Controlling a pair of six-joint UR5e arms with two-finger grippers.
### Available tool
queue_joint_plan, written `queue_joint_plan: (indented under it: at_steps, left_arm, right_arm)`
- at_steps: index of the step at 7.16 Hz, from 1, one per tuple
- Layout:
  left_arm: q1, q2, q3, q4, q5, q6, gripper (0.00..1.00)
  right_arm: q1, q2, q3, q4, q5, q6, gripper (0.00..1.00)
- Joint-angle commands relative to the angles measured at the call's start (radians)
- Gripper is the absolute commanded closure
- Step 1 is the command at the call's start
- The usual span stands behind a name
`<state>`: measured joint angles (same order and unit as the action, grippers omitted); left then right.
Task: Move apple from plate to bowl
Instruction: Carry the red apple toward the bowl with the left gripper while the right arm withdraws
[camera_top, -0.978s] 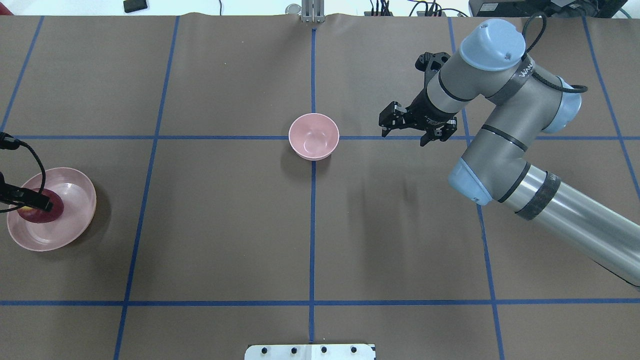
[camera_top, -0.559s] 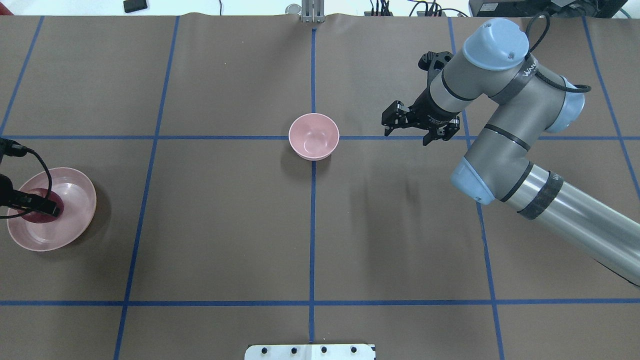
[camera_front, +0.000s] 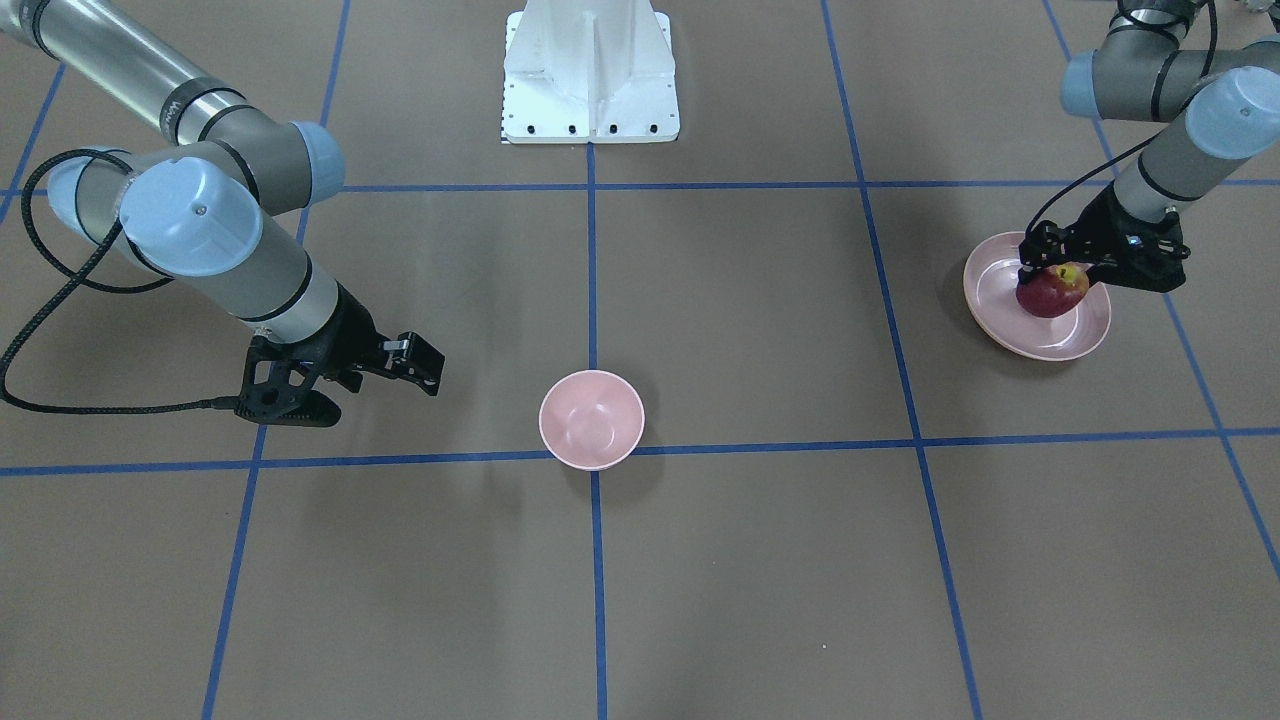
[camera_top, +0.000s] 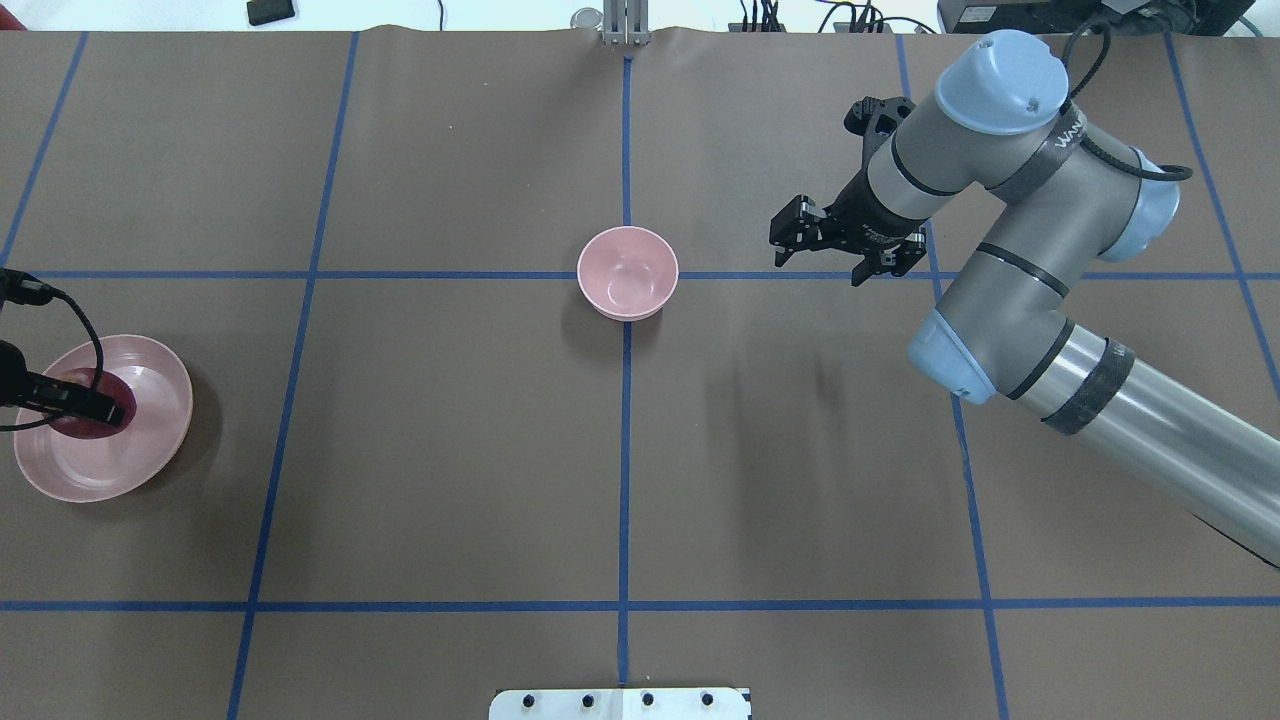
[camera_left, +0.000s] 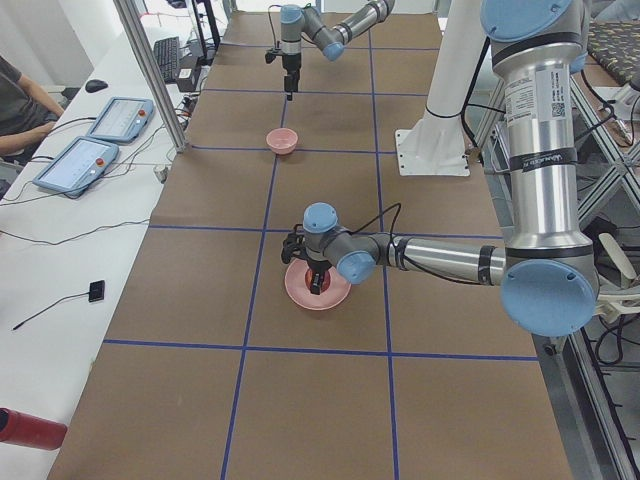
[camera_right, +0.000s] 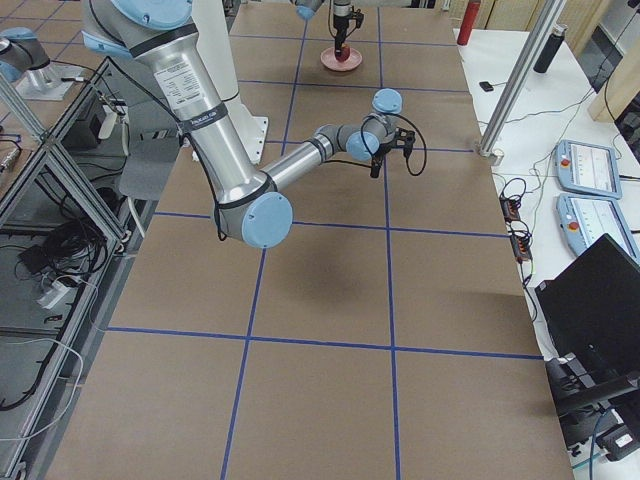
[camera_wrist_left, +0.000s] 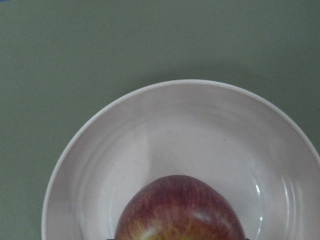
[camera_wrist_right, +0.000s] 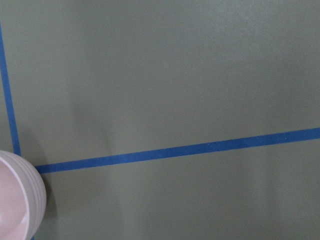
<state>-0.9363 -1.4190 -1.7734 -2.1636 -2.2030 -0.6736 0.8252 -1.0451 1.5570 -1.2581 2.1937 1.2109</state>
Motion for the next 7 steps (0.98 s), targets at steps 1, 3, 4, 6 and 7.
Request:
queue_joint_plan:
  at_steps: [1, 3, 4, 6, 7]
  left_arm:
    - [-0.079, -0.084, -0.207, 0.256, -0.093, -0.015, 1.0]
    - [-0.056, -0.347, -0.259, 0.517, -0.077, -0.198, 1.0]
    - [0.049, -0.489, -0.238, 0.578, -0.001, -0.327, 1.0]
    - [0.186, -0.812, -0.062, 0.697, 0.161, -0.486, 1.0]
    - [0.212, -0.951, 0.101, 0.69, 0.205, -0.523, 1.0]
  right_arm:
    - [0.027, -0.065, 0.059, -0.001, 0.011, -0.002, 0.0]
    - [0.122, -0.273, 0.191, -0.001, 0.049, -0.173, 0.0]
    - [0.208, -0.387, 0.227, -0.001, 0.078, -0.318, 0.0]
    - [0.375, -0.53, 0.218, -0.003, 0.126, -0.654, 0.0]
    - [0.396, -0.556, 0.221, -0.003, 0.126, -0.689, 0.0]
